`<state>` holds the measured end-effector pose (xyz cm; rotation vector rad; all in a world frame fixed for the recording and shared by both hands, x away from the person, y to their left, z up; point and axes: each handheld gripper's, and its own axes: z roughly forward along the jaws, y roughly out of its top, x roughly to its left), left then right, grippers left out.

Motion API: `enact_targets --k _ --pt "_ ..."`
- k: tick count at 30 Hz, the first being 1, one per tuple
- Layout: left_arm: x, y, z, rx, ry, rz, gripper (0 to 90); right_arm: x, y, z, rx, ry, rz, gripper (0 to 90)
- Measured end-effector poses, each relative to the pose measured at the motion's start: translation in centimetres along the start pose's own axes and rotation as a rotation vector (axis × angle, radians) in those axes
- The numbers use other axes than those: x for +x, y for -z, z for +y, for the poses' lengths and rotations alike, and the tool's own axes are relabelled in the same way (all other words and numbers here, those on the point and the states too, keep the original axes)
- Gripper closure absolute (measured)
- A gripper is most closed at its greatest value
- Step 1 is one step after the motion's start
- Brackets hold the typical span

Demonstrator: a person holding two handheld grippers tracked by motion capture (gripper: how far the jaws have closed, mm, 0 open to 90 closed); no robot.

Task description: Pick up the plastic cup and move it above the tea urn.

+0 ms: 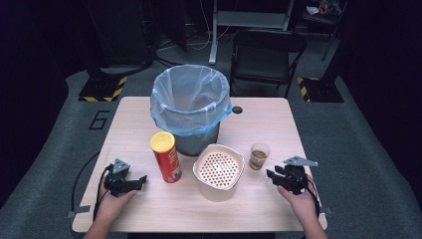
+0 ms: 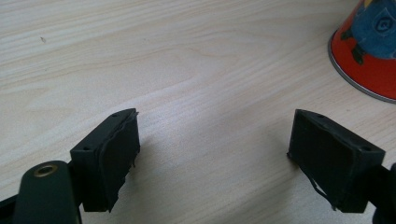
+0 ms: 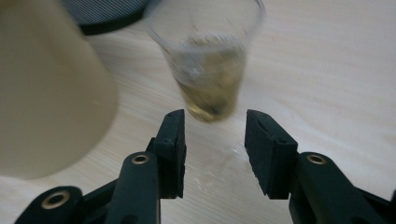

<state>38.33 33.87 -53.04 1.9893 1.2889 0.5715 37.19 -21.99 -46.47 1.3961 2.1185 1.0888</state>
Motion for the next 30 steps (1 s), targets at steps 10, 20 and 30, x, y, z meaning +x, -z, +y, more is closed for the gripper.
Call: enact_targets --k 10,20,30 --pt "0.0 0.0 0.0 0.0 0.001 0.001 15.8 4.6 1.7 6.6 -0.058 0.105 0.129 59.1" --pt "0.0 0.0 0.0 0.0 0.001 0.001 15.9 7.4 -2.0 7.9 0.007 0.175 0.176 71.4" --pt "0.0 0.0 0.0 0.0 0.002 0.001 15.9 7.4 -2.1 7.3 0.028 0.186 0.193 76.1"
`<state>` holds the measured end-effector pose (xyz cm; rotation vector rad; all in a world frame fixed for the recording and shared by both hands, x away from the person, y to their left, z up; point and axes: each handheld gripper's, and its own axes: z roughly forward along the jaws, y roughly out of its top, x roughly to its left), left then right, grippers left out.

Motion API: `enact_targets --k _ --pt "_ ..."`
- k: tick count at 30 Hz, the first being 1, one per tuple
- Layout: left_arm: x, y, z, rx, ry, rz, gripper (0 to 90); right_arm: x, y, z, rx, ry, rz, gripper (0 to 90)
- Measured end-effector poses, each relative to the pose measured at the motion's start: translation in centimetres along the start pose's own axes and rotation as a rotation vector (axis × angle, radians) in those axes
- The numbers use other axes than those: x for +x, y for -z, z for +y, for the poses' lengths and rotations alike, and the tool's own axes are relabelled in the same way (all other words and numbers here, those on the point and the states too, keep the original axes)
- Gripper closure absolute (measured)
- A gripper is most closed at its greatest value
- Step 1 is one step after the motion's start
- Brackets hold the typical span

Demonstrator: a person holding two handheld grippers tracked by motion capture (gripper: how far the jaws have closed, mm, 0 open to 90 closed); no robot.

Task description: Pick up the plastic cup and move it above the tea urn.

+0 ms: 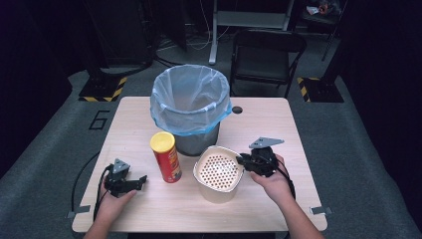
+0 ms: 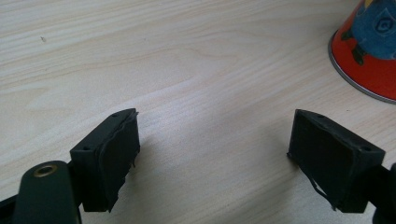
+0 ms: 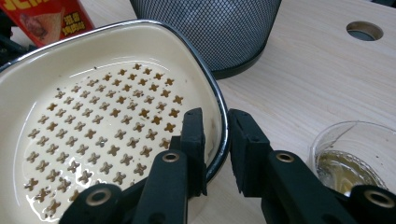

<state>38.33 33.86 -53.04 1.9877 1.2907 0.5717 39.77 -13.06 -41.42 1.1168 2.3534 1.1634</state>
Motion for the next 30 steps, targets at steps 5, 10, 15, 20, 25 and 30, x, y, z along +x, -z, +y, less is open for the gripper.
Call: enact_targets --k 5,10,15,20,25,30 --pt "0.0 0.0 0.0 0.0 0.001 0.0 15.9 0.4 0.8 -0.7 0.001 0.012 0.004 76.4" --pt "0.0 0.0 0.0 0.0 0.0 0.0 15.9 0.8 1.7 -1.6 0.001 0.017 0.017 75.7" --pt "0.0 0.0 0.0 0.0 0.0 0.0 15.9 0.7 2.6 -2.1 -0.031 0.001 0.022 60.9" --pt "0.0 0.0 0.0 0.0 0.0 0.0 15.9 -0.6 4.4 -1.7 -0.114 0.011 -0.039 41.9" --pt "0.0 0.0 0.0 0.0 0.0 0.0 15.9 -2.9 4.8 -2.0 -0.135 0.038 -0.118 32.0" --pt "0.0 0.0 0.0 0.0 0.0 0.0 15.9 -5.0 4.2 -2.8 -0.109 0.036 -0.133 24.9"
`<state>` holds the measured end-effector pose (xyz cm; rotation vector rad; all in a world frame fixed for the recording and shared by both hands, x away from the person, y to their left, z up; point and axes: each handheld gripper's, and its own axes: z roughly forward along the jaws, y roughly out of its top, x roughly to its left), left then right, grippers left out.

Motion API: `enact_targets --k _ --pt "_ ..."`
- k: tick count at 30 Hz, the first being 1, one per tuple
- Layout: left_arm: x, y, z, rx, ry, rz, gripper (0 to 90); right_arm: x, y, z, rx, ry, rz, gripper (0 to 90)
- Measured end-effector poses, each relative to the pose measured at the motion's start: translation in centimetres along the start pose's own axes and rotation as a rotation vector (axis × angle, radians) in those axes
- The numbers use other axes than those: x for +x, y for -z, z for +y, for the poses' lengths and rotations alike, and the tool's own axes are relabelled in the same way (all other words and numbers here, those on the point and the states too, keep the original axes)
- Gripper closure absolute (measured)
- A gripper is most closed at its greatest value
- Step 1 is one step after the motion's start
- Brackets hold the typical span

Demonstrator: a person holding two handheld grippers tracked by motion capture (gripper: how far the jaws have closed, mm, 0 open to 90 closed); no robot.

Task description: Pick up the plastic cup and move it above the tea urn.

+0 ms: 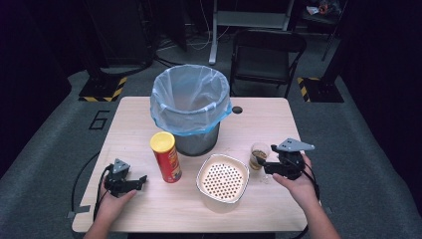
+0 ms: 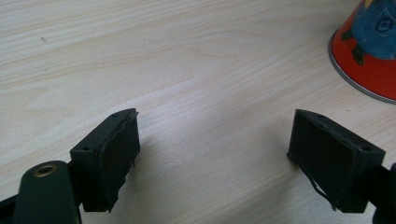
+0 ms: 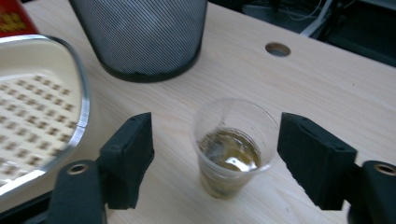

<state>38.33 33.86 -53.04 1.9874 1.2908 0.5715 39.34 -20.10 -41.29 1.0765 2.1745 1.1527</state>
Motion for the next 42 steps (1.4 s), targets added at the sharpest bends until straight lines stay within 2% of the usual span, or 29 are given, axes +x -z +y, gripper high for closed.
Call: enact_targets --k 1,3,7,9,11,14,17,21,24,26,28,30,31,32,36,37,40,41,42 --pt "0.0 0.0 0.0 0.0 0.0 0.0 15.9 -0.9 -0.7 -0.4 0.017 -0.008 0.004 20.5" --pt "0.0 0.0 0.0 0.0 0.0 0.0 15.9 -1.7 -1.3 -0.8 0.034 -0.024 0.013 19.4" --pt "0.0 0.0 0.0 0.0 0.002 -0.001 15.8 -2.3 -2.5 -1.2 0.041 -0.044 0.029 17.9" --pt "0.0 0.0 0.0 0.0 0.001 -0.001 15.8 -2.4 -2.9 -1.3 0.052 -0.051 0.031 17.1" --pt "0.0 0.0 0.0 0.0 0.001 -0.001 15.8 -2.4 -3.7 -1.4 0.082 -0.035 0.029 16.7" --pt "0.0 0.0 0.0 0.0 0.0 -0.001 15.9 -2.2 -4.3 -1.7 0.073 -0.013 0.043 16.3" --pt "0.0 0.0 0.0 0.0 0.001 -0.001 15.9 -2.1 -4.9 -2.1 0.081 -0.004 0.031 15.8" --pt "0.0 0.0 0.0 -0.001 0.005 -0.004 15.9 -2.3 -5.9 -2.6 0.116 -0.011 0.041 17.2" --pt "0.0 0.0 0.0 -0.001 0.006 -0.004 15.8 -2.2 -6.7 -2.8 0.128 0.011 0.043 18.3" --pt "0.0 0.0 0.0 -0.001 0.006 -0.004 15.9 -2.3 -6.9 -2.8 0.13 0.022 0.039 19.1" --pt "0.0 -0.1 0.0 -0.002 0.006 -0.005 15.9 -2.3 -7.5 -2.9 0.133 0.015 0.042 22.2" --pt "0.0 -0.1 0.0 -0.002 0.006 -0.005 15.8 -2.2 -7.8 -2.9 0.128 0.006 0.025 25.1" --pt "0.0 -0.1 0.0 -0.002 0.005 -0.005 15.8 -2.4 -7.9 -2.8 0.122 0.027 0.03 26.1" --pt "0.0 -0.1 0.0 -0.002 0.006 -0.006 15.8 -2.3 -7.9 -2.8 0.113 0.007 0.036 26.5" --pt "0.0 -0.1 0.0 -0.002 0.005 -0.006 15.8 -2.2 -7.9 -2.7 0.108 0.008 0.032 27.0" --pt "0.0 -0.1 0.0 -0.002 0.004 -0.007 15.8 -2.2 -7.7 -2.7 0.107 0.023 0.034 27.3" --pt "0.0 -0.1 0.0 -0.002 0.004 -0.006 15.9 -2.1 -7.6 -2.8 0.098 0.015 0.04 27.6" --pt "0.0 -0.1 0.1 -0.002 0.003 -0.006 15.8 -2.1 -7.5 -2.9 0.09 0.032 0.054 29.0" --pt "0.0 -0.1 0.1 -0.002 0.003 -0.006 15.8 -2.1 -7.5 -3.1 0.077 0.026 0.067 30.6"
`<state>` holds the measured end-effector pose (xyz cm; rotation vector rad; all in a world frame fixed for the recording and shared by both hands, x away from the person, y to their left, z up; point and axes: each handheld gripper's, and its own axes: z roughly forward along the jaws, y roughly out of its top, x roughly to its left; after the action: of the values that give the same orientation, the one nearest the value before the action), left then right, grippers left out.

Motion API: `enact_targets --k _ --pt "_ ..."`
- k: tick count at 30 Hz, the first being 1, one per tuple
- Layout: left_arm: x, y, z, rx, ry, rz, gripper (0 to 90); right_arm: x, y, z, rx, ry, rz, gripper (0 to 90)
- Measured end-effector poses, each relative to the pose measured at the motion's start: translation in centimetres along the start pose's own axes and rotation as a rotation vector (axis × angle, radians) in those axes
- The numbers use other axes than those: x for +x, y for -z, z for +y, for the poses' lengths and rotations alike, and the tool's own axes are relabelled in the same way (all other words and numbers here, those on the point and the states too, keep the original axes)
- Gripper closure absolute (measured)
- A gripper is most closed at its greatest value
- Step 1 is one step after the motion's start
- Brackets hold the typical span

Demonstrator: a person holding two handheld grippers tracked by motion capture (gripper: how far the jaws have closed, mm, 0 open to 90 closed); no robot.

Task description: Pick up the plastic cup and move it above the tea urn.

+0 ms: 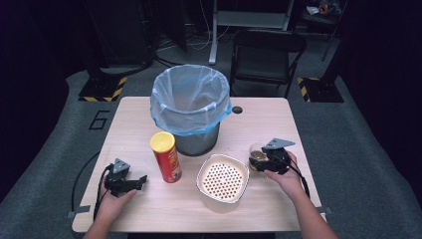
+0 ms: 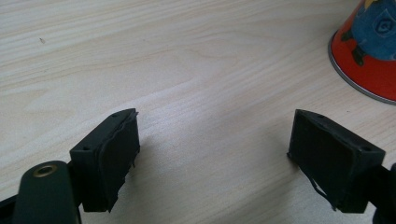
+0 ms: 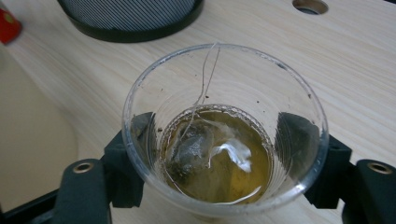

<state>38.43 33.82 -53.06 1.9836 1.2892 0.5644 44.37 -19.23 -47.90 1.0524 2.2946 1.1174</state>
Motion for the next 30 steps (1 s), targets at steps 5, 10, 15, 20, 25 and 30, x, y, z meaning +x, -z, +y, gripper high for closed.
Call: enact_targets --k 5,10,15,20,25,30 --pt "0.0 0.0 0.0 0.0 0.0 0.0 15.8 -0.3 -0.2 -0.8 -0.065 -0.01 0.045 32.6" --pt "0.0 0.0 0.0 0.001 0.0 0.0 15.8 -0.2 -0.4 -0.8 -0.074 0.015 0.058 32.1" --pt "0.0 0.0 0.0 0.0 0.0 0.0 15.8 0.3 -0.5 -0.6 -0.08 0.03 0.044 35.5" --pt "0.0 0.0 0.0 0.0 0.0 0.0 15.8 0.7 -0.3 -0.3 -0.079 0.042 0.032 36.9" --pt "0.0 0.0 0.0 0.001 -0.001 0.001 15.8 0.6 0.8 0.5 -0.11 0.06 0.028 38.1" --pt "0.0 0.0 0.0 0.0 0.0 0.0 15.8 0.8 2.5 2.9 -0.114 0.117 0.048 38.8"
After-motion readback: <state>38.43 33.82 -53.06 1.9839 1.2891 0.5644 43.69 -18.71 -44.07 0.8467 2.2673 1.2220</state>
